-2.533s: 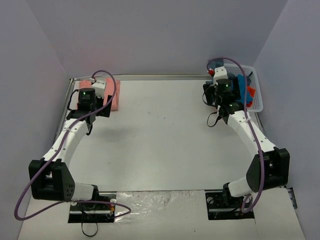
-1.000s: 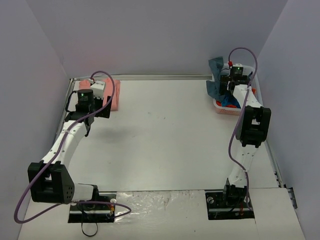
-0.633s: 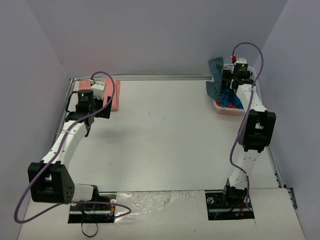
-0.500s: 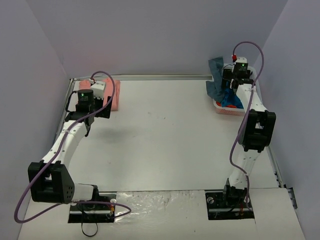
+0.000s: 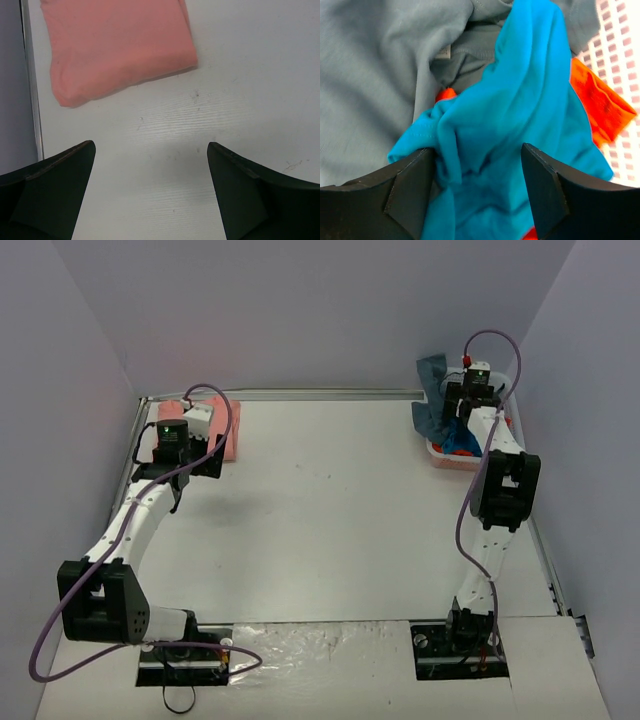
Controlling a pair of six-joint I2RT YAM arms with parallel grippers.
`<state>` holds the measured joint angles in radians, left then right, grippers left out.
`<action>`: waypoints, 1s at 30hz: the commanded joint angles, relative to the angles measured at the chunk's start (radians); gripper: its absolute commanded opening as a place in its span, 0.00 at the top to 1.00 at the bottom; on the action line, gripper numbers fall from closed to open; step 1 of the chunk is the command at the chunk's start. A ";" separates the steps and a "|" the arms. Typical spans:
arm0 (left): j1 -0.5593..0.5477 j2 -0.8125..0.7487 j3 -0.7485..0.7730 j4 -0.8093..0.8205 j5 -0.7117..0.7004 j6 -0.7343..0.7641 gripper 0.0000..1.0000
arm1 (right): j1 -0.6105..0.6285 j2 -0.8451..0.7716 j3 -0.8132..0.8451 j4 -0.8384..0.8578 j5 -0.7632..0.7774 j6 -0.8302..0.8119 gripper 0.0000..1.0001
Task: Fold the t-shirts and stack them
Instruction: Grab crumpled tshirt from bin with the right arm
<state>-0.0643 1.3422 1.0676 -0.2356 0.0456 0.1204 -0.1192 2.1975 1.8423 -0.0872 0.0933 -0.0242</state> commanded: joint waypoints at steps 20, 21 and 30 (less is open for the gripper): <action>0.001 0.009 0.017 -0.013 0.028 0.012 0.06 | -0.008 -0.134 -0.103 0.029 0.017 0.007 1.00; 0.003 0.008 0.017 -0.013 0.030 0.010 0.06 | -0.007 -0.153 -0.116 0.030 0.016 0.006 1.00; 0.003 -0.018 0.017 -0.018 0.053 0.008 0.06 | -0.007 -0.318 -0.235 0.043 0.052 -0.028 1.00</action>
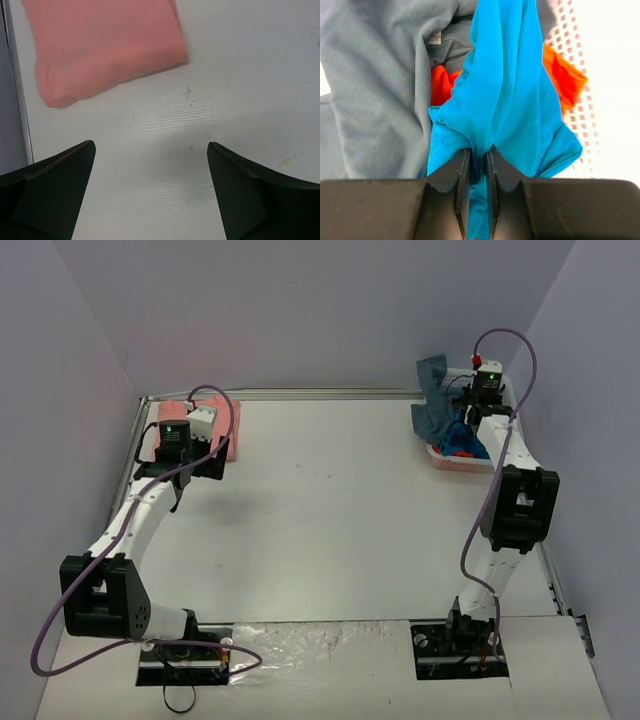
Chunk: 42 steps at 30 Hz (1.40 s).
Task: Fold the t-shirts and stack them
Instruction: Grab crumpled tshirt from bin with the right arm, then move the tshirt to the center of the board
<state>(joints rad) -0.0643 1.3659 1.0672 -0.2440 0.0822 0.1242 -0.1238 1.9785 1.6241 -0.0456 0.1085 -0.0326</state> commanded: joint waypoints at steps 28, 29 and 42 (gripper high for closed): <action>0.003 -0.065 0.025 -0.015 0.019 0.003 0.06 | 0.050 -0.538 0.100 -0.175 -0.113 -0.030 1.00; 0.004 -0.065 0.025 -0.015 0.013 0.005 0.06 | 0.064 -0.541 0.137 -0.187 -0.162 -0.024 1.00; 0.017 -0.099 0.040 -0.037 -0.027 0.017 0.06 | 0.435 -0.501 0.195 -0.335 -0.395 -0.073 1.00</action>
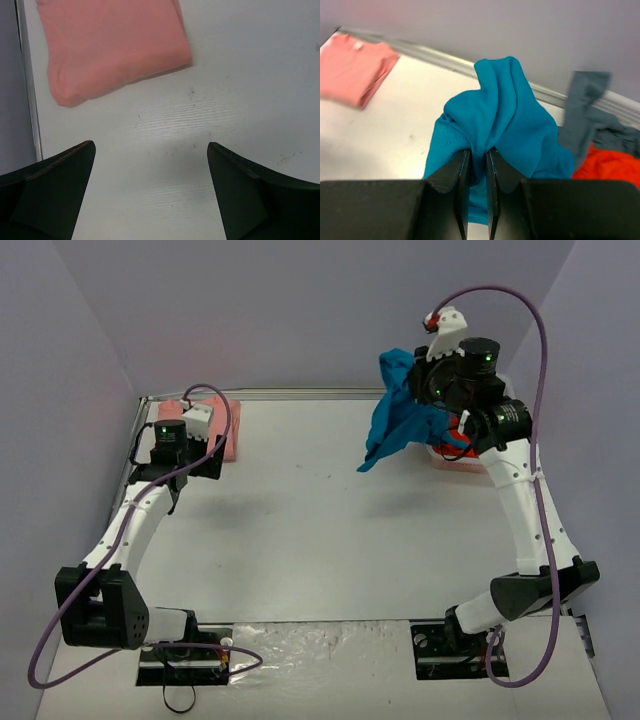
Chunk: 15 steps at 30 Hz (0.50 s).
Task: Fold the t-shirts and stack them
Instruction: Move the tshirt to the center of the board
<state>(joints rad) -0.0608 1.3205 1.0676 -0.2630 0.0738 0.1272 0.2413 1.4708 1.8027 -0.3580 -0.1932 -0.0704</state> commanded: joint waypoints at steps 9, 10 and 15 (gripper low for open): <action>0.041 -0.052 0.040 -0.024 -0.005 0.017 0.06 | 0.196 0.072 -0.161 -0.163 -0.415 -0.193 0.00; 0.041 -0.055 0.040 -0.024 -0.005 0.018 0.06 | 0.246 0.086 -0.161 -0.200 -0.384 -0.230 0.00; 0.042 -0.060 0.035 -0.024 0.018 0.019 0.06 | 0.276 0.069 -0.256 -0.222 -0.232 -0.295 0.00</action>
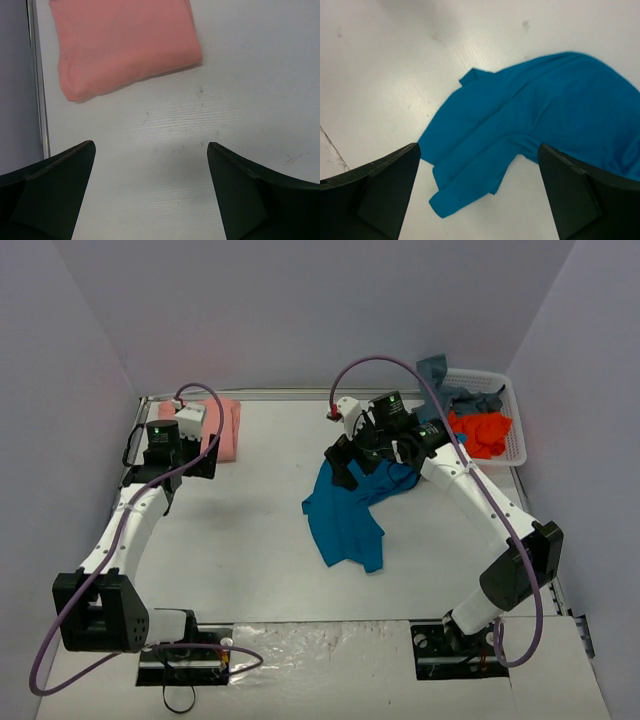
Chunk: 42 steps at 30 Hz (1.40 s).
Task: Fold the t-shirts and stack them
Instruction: Move the tshirt to the center of the board, then flatten out the tshirt
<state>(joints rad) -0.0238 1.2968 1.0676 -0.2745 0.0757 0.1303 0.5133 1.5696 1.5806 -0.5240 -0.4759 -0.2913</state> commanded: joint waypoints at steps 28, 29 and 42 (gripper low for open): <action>-0.367 0.150 0.084 -0.146 0.213 0.184 0.05 | -0.206 0.110 -0.373 0.252 0.473 -0.014 0.02; -0.411 0.160 0.084 -0.140 0.163 0.175 0.05 | -0.210 0.121 -0.361 0.252 0.473 -0.003 0.02; -0.769 0.274 0.088 -0.083 0.012 0.219 0.00 | -0.263 0.150 -0.399 0.260 0.520 0.007 0.04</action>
<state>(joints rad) -0.7349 1.5822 1.1107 -0.3801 0.1429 0.3122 0.2642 1.7351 1.1824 -0.2581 0.0101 -0.2913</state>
